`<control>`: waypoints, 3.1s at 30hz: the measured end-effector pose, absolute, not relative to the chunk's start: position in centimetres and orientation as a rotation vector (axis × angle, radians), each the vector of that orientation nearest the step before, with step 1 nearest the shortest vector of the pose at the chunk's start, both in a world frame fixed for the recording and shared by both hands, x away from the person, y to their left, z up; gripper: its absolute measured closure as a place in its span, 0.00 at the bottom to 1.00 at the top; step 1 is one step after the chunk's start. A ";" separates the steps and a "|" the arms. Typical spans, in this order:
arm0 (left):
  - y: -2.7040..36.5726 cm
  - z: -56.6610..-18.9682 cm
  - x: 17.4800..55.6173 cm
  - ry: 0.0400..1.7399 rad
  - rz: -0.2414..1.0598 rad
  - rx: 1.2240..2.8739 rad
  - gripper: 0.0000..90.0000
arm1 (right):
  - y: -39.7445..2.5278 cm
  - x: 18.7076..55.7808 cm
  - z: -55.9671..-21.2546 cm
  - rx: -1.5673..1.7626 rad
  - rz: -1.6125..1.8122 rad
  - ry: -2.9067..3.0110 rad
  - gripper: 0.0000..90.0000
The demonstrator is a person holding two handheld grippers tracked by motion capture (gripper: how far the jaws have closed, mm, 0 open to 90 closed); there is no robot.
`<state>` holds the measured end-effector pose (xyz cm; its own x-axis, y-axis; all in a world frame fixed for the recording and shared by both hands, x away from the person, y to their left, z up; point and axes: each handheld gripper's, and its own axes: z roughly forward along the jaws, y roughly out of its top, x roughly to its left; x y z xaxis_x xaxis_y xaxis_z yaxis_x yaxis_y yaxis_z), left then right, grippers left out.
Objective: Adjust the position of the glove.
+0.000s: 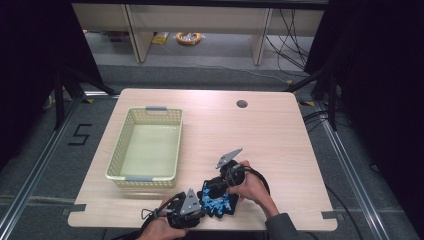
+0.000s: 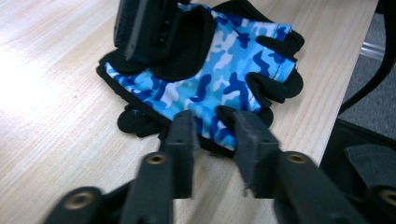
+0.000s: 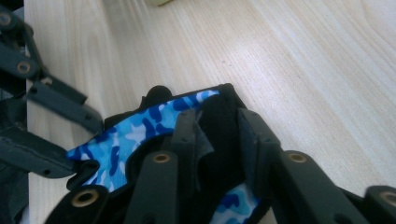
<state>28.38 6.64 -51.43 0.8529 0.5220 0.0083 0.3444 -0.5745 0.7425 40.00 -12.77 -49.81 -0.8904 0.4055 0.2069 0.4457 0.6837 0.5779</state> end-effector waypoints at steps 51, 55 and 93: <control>7.0 -44.5 33.1 0.627 0.404 2.070 0.98 | -18.3 29.5 -48.2 -1.431 -1.619 -2.191 0.95; 7.1 -43.4 32.9 0.641 0.388 2.043 0.98 | -18.5 29.3 -47.9 -1.437 -1.656 -2.107 0.95; 6.2 -48.8 36.0 0.709 0.293 2.195 0.73 | -18.8 27.3 -49.9 -1.651 -1.456 -2.128 0.44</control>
